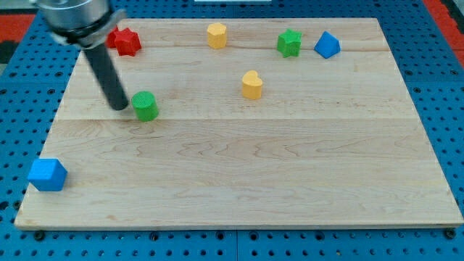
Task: Place the green circle to the left side of the blue triangle
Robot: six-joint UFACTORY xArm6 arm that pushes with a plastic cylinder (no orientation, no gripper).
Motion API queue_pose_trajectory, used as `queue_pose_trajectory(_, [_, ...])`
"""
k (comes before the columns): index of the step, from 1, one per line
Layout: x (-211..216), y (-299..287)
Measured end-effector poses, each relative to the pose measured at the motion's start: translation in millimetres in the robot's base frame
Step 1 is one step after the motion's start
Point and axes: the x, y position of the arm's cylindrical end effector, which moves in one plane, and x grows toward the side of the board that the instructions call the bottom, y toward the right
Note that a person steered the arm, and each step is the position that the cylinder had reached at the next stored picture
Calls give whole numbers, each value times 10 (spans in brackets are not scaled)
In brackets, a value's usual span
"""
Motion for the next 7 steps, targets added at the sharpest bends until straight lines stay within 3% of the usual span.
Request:
queue_pose_trajectory(1, [-134, 757])
queue_pose_trajectory(2, [-147, 952])
queue_pose_trajectory(3, [-113, 473])
queue_pose_trajectory(4, [182, 489])
queue_pose_trajectory(5, [319, 959])
queue_pose_trajectory(7, [138, 1866])
